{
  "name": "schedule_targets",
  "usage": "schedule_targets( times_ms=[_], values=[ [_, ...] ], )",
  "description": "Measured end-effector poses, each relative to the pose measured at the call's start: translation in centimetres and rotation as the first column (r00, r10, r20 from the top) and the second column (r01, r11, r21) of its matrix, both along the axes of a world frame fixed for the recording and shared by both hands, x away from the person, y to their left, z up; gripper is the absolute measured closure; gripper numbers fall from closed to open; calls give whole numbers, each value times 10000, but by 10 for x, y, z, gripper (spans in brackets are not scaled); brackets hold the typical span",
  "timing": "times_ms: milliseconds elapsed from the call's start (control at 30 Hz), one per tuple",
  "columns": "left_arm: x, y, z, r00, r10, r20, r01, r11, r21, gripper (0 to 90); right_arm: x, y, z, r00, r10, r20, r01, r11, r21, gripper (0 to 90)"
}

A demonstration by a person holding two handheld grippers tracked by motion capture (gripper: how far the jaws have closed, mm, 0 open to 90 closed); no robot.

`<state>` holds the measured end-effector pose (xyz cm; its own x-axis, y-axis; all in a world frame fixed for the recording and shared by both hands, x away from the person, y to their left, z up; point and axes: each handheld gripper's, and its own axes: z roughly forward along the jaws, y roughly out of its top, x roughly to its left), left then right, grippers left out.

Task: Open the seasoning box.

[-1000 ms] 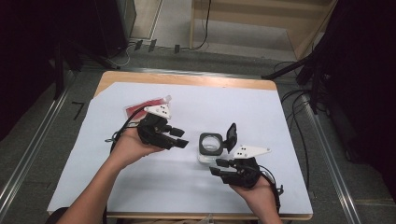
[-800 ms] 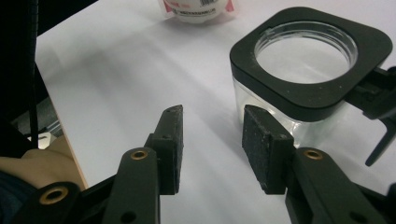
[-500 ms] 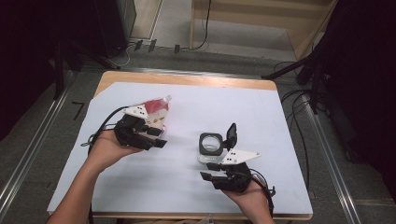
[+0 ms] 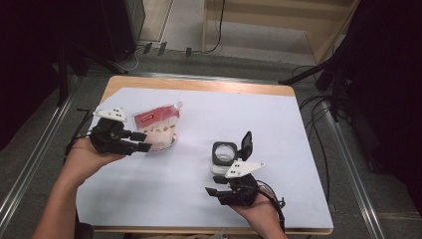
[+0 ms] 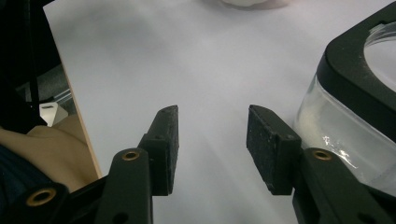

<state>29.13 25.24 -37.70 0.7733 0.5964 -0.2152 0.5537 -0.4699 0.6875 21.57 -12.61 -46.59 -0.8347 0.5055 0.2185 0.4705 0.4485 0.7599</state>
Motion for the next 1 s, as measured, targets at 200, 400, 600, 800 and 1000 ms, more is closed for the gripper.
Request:
schedule_targets(
  times_ms=[200, 400, 600, 800, 1000],
  values=[
    [2, 22, 1, 9953, 959, 108, -961, 9952, 164, 543, 0, 1, 0, 10000, 44, -28, -44, 10000, 30, 547],
    [15, 11, -10, 9949, 966, 282, -971, 9952, 144, 509, 2, 9, 1, 9998, 159, -100, -159, 9999, -24, 547],
    [28, 0, -16, 9943, 1028, 278, -1026, 9947, -108, 543, 7, 20, 9, 9994, 347, -62, -348, 9993, -141, 536],
    [44, -11, -23, 9939, 1086, 217, -1085, 9941, -50, 572, 23, 35, 14, 9992, 372, 165, -370, 9992, -118, 532],
    [45, -23, -29, 9895, 1263, 701, -1253, 9920, -184, 703, 34, 48, 15, 9993, 268, 242, -272, 9995, 153, 532]
  ],
)
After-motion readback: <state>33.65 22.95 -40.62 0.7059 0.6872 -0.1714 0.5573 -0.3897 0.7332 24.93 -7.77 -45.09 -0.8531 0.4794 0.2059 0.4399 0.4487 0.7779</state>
